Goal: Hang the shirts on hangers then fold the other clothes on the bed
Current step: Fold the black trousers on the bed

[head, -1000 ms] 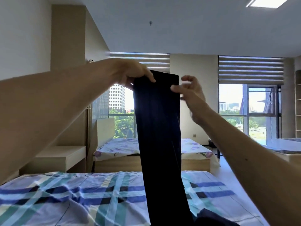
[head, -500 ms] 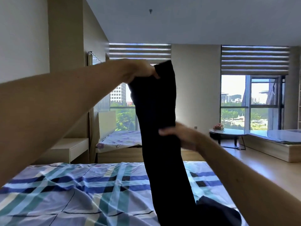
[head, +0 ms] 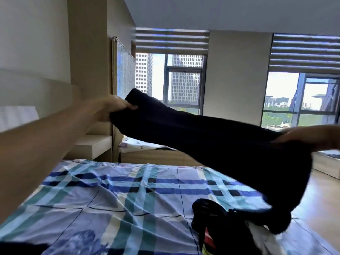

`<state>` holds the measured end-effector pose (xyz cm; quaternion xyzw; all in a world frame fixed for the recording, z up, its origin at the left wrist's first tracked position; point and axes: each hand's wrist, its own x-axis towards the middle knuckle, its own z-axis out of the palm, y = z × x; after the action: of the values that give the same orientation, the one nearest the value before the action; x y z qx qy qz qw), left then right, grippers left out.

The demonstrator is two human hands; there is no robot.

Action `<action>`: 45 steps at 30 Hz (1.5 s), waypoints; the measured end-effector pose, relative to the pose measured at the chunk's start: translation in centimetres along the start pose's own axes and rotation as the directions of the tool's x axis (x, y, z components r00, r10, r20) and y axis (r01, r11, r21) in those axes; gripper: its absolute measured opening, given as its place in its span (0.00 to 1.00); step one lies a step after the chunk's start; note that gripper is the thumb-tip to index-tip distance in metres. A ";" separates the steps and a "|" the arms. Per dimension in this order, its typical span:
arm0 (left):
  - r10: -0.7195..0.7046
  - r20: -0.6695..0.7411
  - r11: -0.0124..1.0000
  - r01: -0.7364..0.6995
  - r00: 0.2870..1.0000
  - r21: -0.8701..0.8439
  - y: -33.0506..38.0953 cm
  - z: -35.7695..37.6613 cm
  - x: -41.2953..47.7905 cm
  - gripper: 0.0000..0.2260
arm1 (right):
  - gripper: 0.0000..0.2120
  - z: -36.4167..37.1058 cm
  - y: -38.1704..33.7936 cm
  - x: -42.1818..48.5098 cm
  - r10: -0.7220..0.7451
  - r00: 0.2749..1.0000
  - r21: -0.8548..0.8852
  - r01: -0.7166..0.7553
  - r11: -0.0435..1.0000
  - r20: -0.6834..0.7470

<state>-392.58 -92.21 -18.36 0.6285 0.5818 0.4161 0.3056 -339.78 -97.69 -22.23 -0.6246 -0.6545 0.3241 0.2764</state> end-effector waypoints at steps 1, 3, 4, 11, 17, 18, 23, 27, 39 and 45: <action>-0.029 0.062 0.999 0.032 0.998 -0.043 -1.7 1.0 -0.2 0.15 | 0.44 -1.6 -0.7 0.0 0.024 1.000 -0.048 -0.024 0.999 -0.008; -0.096 0.194 0.988 0.118 0.976 -0.102 -4.8 3.2 -1.0 0.15 | 0.44 -3.1 -2.3 0.1 0.085 0.996 -0.165 -0.080 0.983 0.028; -0.131 0.254 0.978 0.166 0.958 -0.124 -6.4 4.2 -1.4 0.14 | 0.42 -2.4 -3.0 0.3 0.124 0.990 -0.224 -0.107 0.969 0.066; -0.374 0.405 0.890 0.445 0.834 -0.095 -19.8 8.6 -6.6 0.14 | 0.20 15.1 2.2 5.5 0.330 0.895 -0.462 -0.166 0.871 0.301; -0.547 0.342 0.803 0.594 0.764 -0.043 -30.6 5.8 -10.3 0.20 | 0.16 35.8 10.0 9.3 0.278 0.820 -0.589 0.088 0.803 0.500; -0.556 0.318 0.799 0.599 0.768 -0.050 -31.7 4.6 -10.7 0.19 | 0.17 38.0 10.2 9.5 0.261 0.821 -0.572 0.095 0.815 0.508; -0.668 0.181 0.727 0.685 0.722 -0.050 -34.8 -3.2 -11.2 0.19 | 0.20 43.2 8.5 10.5 0.260 0.792 -0.399 -0.024 0.917 0.552; -0.738 -0.003 0.675 0.738 0.675 -0.002 -37.2 -7.2 -10.2 0.18 | 0.16 45.4 6.8 11.1 0.110 0.870 -0.333 0.065 0.941 0.481; -0.659 -0.272 0.637 0.713 0.701 0.293 -43.8 -1.9 -8.4 0.09 | 0.45 48.3 15.6 11.1 0.074 0.911 -0.581 0.194 0.791 0.405; -0.533 -0.248 0.787 0.581 0.809 0.207 -42.8 -3.7 -6.7 0.09 | 0.25 43.1 20.5 9.8 0.205 0.917 -0.793 0.166 0.586 0.343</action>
<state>-416.09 -93.34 -54.94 0.4246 0.8178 0.2765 0.2728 -360.40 -91.14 -65.89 -0.6085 -0.7641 0.1135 -0.1815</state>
